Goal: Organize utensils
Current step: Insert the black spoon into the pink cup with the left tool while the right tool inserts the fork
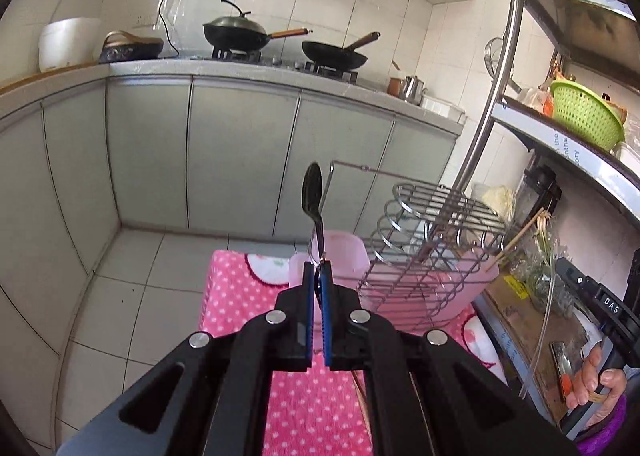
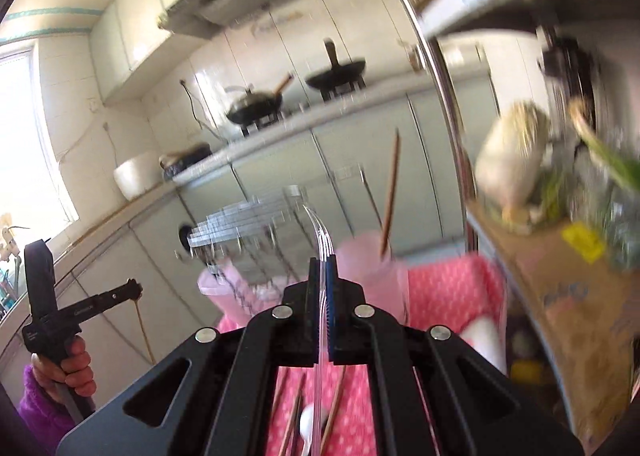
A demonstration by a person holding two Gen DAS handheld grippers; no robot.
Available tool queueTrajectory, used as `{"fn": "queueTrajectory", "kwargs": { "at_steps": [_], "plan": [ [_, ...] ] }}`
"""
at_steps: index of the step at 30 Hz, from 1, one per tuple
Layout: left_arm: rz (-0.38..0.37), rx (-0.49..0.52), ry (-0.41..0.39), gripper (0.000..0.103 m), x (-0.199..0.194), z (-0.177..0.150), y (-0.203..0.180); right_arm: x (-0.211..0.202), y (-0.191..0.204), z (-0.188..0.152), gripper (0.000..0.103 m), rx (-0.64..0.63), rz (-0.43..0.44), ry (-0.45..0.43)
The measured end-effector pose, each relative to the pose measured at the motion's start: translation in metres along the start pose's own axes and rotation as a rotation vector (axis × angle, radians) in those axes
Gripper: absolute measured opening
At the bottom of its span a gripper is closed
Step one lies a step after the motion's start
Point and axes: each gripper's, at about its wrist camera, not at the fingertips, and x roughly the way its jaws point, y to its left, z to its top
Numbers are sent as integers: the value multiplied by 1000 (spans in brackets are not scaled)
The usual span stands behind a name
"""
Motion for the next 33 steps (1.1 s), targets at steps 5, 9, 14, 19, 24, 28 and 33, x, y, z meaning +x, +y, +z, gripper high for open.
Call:
{"fn": "queueTrajectory", "kwargs": {
  "at_steps": [5, 9, 14, 19, 24, 28, 33],
  "plan": [
    [31, 0, -120, 2, -13, 37, -7, 8, 13, 39, 3, -67, -4, -148],
    [83, 28, -234, 2, -15, 64, -17, 15, 19, 60, 3, -110, -19, -234],
    [172, 77, -342, 2, -1, 83, -30, 32, 24, 77, 3, -181, -41, -315],
    [249, 138, -393, 2, 31, 83, -40, 52, 24, 83, 3, -234, -61, -367],
    [284, 205, -400, 3, 61, 67, -45, 71, 19, 75, 3, -266, -71, -379],
    [259, 239, -384, 3, 73, 46, -49, 84, 11, 63, 3, -260, -59, -339],
    [228, 240, -325, 3, 82, 27, -48, 86, 2, 41, 3, -239, -48, -265]
  ]
}}
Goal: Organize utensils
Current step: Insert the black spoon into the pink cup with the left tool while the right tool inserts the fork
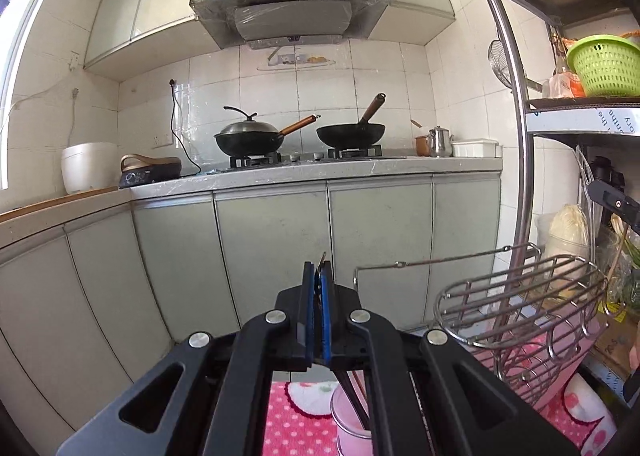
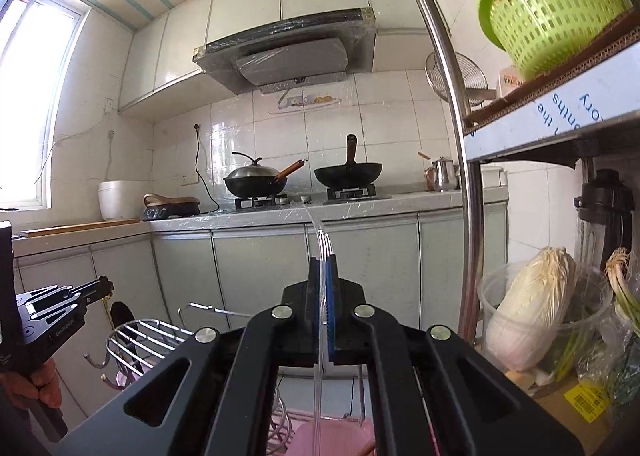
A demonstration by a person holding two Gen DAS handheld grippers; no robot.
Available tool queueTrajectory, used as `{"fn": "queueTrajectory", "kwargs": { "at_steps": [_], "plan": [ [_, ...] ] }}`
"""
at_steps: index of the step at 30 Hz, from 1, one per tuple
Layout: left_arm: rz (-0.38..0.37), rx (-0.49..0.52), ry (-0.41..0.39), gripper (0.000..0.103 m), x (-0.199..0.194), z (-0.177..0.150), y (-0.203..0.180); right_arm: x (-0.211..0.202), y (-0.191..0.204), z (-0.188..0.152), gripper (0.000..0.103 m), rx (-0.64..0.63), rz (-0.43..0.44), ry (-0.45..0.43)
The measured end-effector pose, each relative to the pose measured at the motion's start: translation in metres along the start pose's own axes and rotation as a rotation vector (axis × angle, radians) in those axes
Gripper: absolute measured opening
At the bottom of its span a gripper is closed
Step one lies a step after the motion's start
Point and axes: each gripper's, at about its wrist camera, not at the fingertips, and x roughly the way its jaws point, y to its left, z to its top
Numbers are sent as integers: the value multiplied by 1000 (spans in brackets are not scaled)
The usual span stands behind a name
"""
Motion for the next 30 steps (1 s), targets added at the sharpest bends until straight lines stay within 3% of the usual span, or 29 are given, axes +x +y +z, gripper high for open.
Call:
{"fn": "queueTrajectory", "kwargs": {
  "at_steps": [12, 18, 19, 23, 25, 30],
  "plan": [
    [-115, -133, 168, 4, 4, -20, 8, -26, 1, -55, 3, 102, 6, 260],
    [-175, -227, 292, 9, 12, -29, 21, -33, -7, -57, 5, 162, -7, 318],
    [-185, -244, 300, 13, 11, -29, 24, -33, -9, -58, 7, 166, -6, 337],
    [-217, -306, 314, 17, 8, -28, 34, -36, -17, -56, 37, 215, 4, 362],
    [-235, -340, 322, 22, 5, -25, 40, -39, -20, -53, 39, 229, -2, 361],
    [-247, -368, 293, 23, -11, -18, 51, -60, -22, -56, 40, 249, -27, 366]
  ]
}}
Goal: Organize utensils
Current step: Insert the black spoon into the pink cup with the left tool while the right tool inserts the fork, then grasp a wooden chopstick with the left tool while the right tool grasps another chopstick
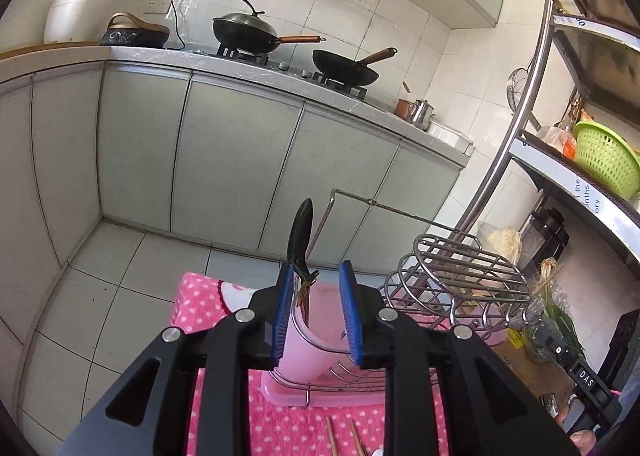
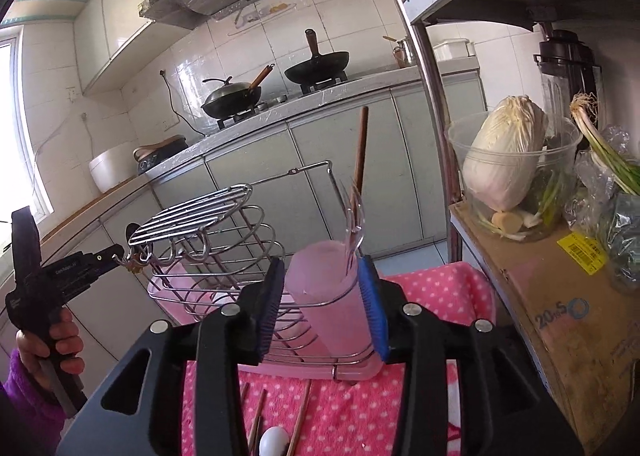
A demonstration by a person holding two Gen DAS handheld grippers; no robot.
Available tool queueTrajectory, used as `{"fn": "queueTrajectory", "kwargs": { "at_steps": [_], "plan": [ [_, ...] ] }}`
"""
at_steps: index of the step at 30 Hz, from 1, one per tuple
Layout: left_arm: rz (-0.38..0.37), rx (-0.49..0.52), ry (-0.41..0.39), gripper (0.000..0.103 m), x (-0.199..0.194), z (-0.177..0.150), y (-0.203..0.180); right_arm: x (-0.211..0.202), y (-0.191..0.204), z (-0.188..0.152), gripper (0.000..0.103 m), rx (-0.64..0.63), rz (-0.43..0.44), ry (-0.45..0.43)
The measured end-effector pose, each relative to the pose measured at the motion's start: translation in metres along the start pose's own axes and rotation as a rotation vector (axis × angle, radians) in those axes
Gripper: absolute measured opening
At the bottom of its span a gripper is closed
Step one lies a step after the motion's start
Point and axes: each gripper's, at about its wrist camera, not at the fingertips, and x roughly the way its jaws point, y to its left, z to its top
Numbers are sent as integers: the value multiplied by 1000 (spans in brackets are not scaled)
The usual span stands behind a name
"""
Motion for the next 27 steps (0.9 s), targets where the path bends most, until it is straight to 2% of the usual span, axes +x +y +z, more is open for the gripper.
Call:
{"fn": "queueTrajectory", "kwargs": {
  "at_steps": [8, 14, 20, 27],
  "plan": [
    [16, -22, 30, 23, -20, -15, 6, -17, -2, -45, 40, 26, -2, 115],
    [30, -34, 112, 23, -29, -44, 14, -17, 0, -77, 40, 25, -36, 220],
    [25, -29, 267, 23, -22, -79, 9, -7, -8, -99, 40, 73, -47, 351],
    [-4, -42, 543, 20, 23, -124, -11, -1, -14, -117, 40, 120, -37, 412]
  ]
}}
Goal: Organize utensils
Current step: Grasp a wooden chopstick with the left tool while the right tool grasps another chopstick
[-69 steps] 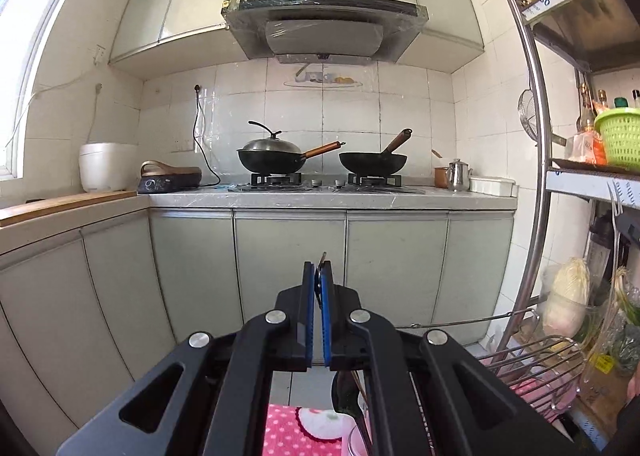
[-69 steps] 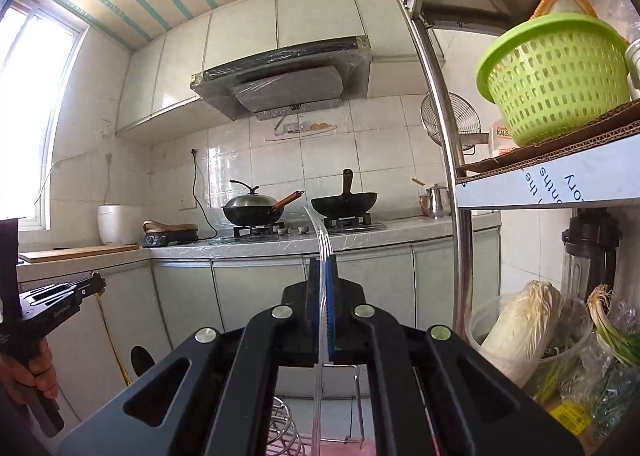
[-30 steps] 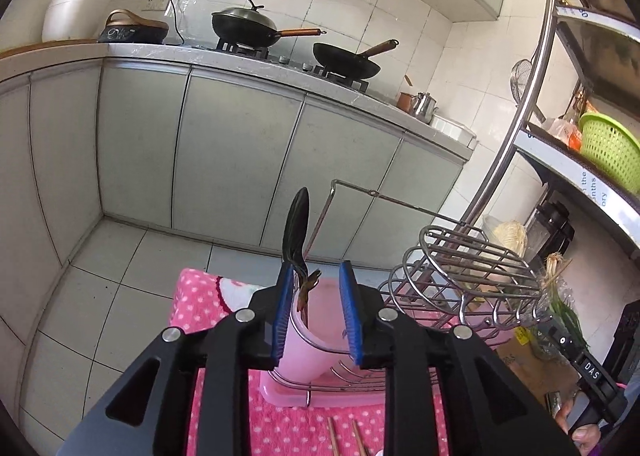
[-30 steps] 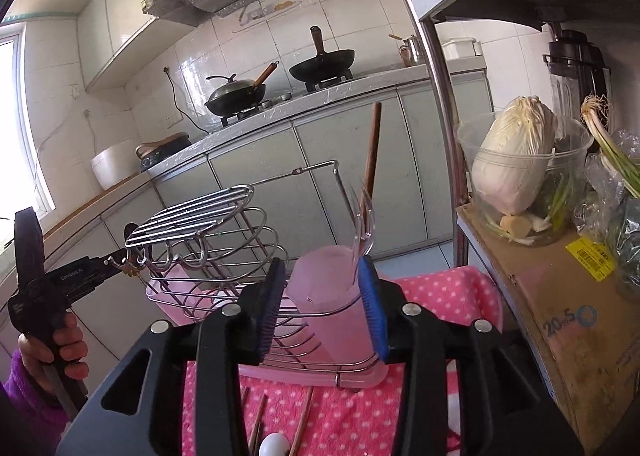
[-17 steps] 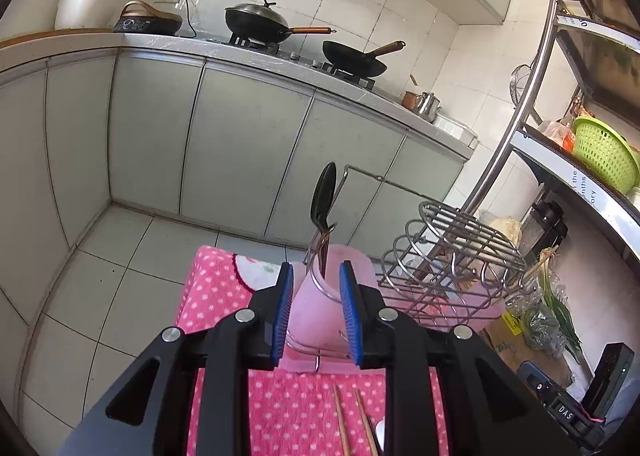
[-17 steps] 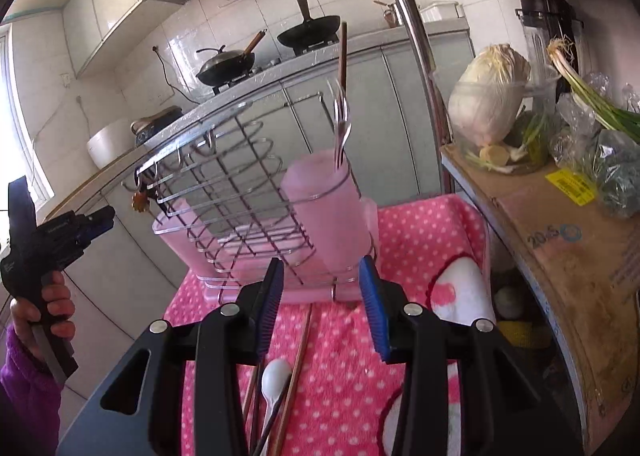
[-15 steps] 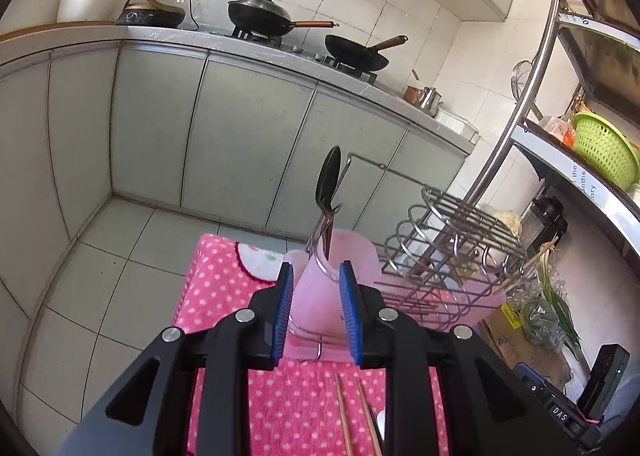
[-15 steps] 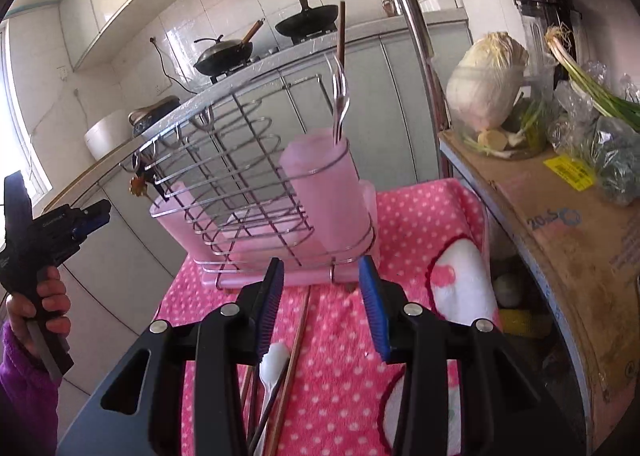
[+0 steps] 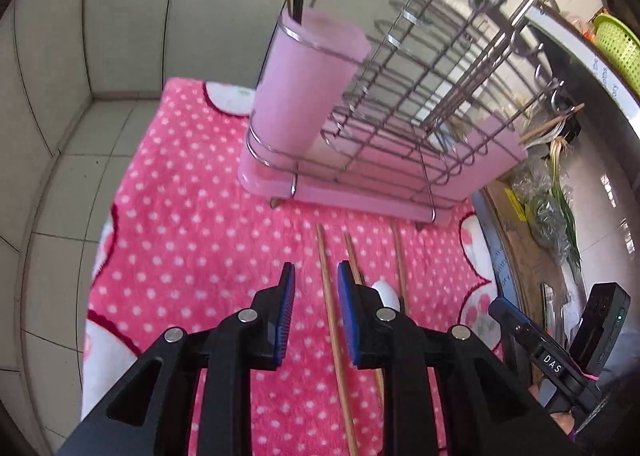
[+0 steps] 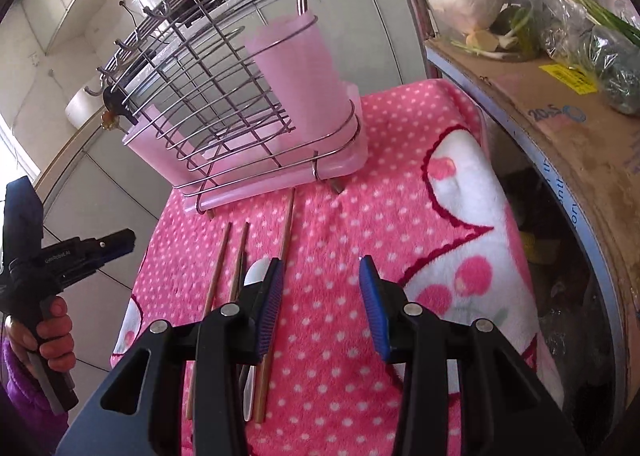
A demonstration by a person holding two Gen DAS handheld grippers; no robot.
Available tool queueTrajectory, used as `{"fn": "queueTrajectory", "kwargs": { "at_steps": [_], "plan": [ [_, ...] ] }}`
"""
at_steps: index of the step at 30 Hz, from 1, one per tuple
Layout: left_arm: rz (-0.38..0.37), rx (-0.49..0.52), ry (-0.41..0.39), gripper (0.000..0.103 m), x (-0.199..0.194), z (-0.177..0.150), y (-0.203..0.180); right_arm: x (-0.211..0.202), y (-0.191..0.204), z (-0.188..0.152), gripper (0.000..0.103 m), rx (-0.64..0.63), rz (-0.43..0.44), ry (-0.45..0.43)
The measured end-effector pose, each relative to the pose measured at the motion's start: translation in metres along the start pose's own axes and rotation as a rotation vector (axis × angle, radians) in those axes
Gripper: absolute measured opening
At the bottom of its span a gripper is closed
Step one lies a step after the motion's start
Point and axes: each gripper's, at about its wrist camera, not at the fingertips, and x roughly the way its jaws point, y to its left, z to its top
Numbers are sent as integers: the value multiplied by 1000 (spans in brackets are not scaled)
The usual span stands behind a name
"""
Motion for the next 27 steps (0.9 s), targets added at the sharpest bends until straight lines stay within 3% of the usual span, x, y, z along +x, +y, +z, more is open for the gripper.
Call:
{"fn": "queueTrajectory", "kwargs": {
  "at_steps": [7, 14, 15, 17, 22, 27],
  "plan": [
    [64, 37, 146, 17, 59, -4, -21, 18, -10, -3, 40, 46, 26, 69],
    [174, 52, 185, 17, 99, 1, -26, 36, 1, 2, 40, 42, 48, 108],
    [176, 47, 177, 16, 101, 1, -26, 41, 6, 5, 40, 33, 40, 124],
    [186, 53, 166, 6, 102, 2, -27, 54, 19, 11, 40, -3, 35, 149],
    [176, 24, 150, 5, 88, 4, -15, 89, 45, 23, 33, -69, -5, 226],
    [165, -1, 159, 5, 72, 8, 8, 124, 57, 33, 27, -112, -104, 282]
  ]
}}
